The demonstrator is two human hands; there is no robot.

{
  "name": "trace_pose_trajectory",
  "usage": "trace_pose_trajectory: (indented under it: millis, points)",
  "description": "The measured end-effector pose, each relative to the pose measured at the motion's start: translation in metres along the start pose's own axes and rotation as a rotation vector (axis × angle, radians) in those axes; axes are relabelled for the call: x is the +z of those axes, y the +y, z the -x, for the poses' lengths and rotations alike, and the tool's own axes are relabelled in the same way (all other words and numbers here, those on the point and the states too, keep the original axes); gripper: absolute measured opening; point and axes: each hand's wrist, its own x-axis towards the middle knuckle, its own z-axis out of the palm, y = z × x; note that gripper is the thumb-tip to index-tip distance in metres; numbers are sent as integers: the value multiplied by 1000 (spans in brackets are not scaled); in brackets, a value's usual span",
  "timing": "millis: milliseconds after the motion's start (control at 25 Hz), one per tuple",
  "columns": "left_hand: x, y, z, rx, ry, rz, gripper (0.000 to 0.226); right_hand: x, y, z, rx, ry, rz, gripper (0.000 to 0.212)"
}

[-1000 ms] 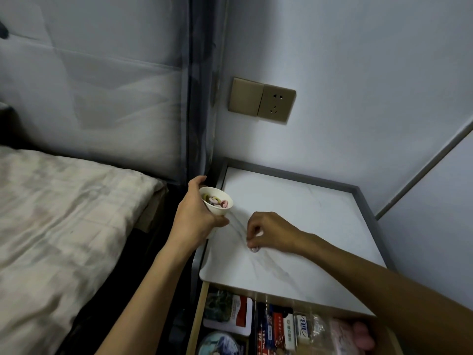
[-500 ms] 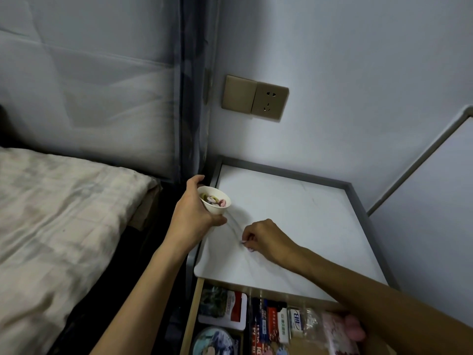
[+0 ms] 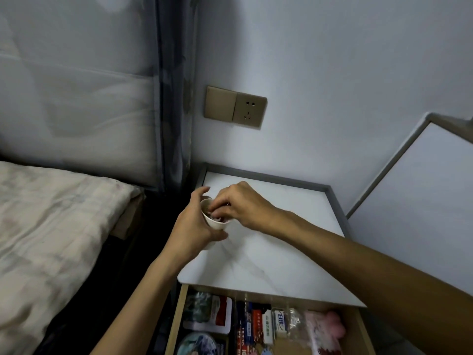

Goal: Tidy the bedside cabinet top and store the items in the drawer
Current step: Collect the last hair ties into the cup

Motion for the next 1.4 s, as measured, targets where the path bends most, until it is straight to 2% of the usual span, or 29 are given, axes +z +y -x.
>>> trace_pose_trajectory:
  millis: [200, 360, 520, 720, 840, 960, 1040, 1160, 1240, 1280, 1400]
  points:
    - [11, 17, 10, 13, -74, 109, 104, -14, -2, 25, 65, 60, -54, 2]
    - [22, 34, 22, 43, -147, 141, 102, -23, -8, 49, 132, 122, -92, 15]
    - [35, 54, 38, 81, -187, 156, 96, -32, -11, 82, 141, 204, -208, 15]
    - [48, 74, 61, 121, -214, 110, 99, -52, -16, 123, 148, 385, -320, 10]
    - [57, 79, 81, 101, -218, 88, 102, -54, -12, 155, 207, 456, -246, 11]
    - [68, 74, 104, 74, -235, 155, 102, -43, -4, 187, 392, 349, -193, 10]
    - [76, 65, 117, 61, -268, 172, 100, -29, 0, 203, 447, 206, -241, 11]
    - [94, 48, 142, -1, -361, 151, 98, -2, 4, 226, 497, 126, -212, 14]
    - [105, 36, 154, -76, -441, 140, 87, 15, 11, 241, 525, 98, -152, 16]
    - [109, 31, 160, -99, -465, 85, 74, 24, 14, 249, 531, 78, -118, 16]
    - [118, 16, 168, -29, -436, -324, 22, 53, 22, 271, 548, 22, -3, 17]
